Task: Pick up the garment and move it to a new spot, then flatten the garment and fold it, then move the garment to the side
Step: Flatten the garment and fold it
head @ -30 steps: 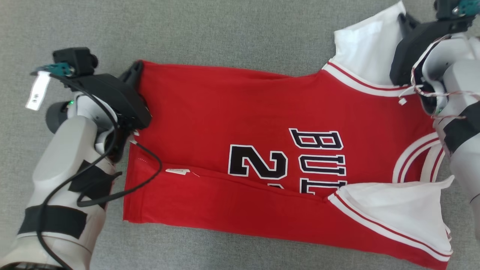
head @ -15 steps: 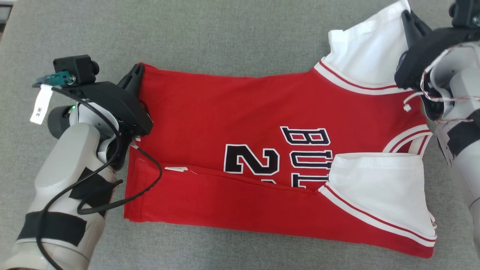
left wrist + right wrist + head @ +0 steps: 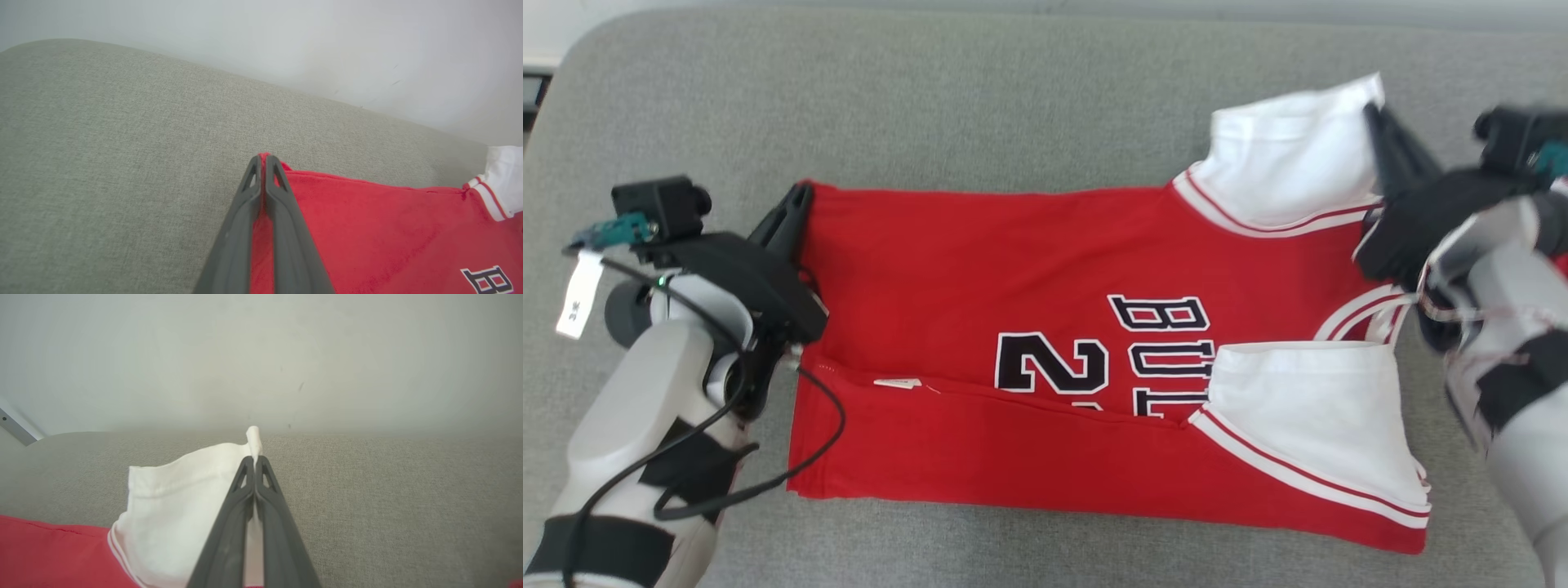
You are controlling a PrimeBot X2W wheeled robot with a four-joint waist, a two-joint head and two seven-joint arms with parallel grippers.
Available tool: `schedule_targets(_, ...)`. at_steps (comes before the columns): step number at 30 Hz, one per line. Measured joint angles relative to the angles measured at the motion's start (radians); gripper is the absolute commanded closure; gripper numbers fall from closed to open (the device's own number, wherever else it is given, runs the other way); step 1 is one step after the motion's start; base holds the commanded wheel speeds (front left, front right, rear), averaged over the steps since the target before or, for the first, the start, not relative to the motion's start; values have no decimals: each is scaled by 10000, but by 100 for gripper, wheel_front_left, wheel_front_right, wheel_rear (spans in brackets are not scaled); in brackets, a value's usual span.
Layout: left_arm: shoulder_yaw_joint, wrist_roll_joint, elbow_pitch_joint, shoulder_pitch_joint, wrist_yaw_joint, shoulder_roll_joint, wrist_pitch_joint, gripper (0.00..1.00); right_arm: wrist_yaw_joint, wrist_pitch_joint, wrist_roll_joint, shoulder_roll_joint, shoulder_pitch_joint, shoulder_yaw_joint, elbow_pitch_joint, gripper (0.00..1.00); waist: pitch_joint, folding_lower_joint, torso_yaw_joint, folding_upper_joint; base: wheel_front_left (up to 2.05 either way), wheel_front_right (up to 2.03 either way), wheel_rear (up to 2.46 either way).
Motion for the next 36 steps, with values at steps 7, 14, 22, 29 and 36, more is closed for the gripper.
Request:
schedule_targets(7, -267, -575, -474, 807, 0, 502, -169, 100, 0, -94, 1521, -422, 1732, 955, -1981, 100, -549, -1, -189, 0, 0, 0, 0)
schedule_targets(14, -667, -905, -819, 1625, 0, 830, -255, 100, 0, -136, 2736, -1448, 3247, 1367, -3413, 100, -1159, -1, -391, -1, 0, 0, 0)
schedule_targets(22, -1112, -1135, -1225, 2674, 0, 978, -351, 100, 0, 107, 4217, -2048, 4799, 1962, -4901, 100, -1879, -1, -541, -1, 0, 0, 0)
schedule_targets(29, -1670, -1131, -1542, 3363, 0, 1026, -357, 100, -2, 575, 4642, -2740, 5950, 2637, -5705, 100, -2363, -1, -576, -1, 0, 0, 0)
schedule_targets(36, -1730, -1095, -1342, 3438, 0, 1147, -487, 100, 0, 1166, 4211, -3137, 6111, 3459, -5731, 100, -2502, 1, -541, 0, 0, 0, 0)
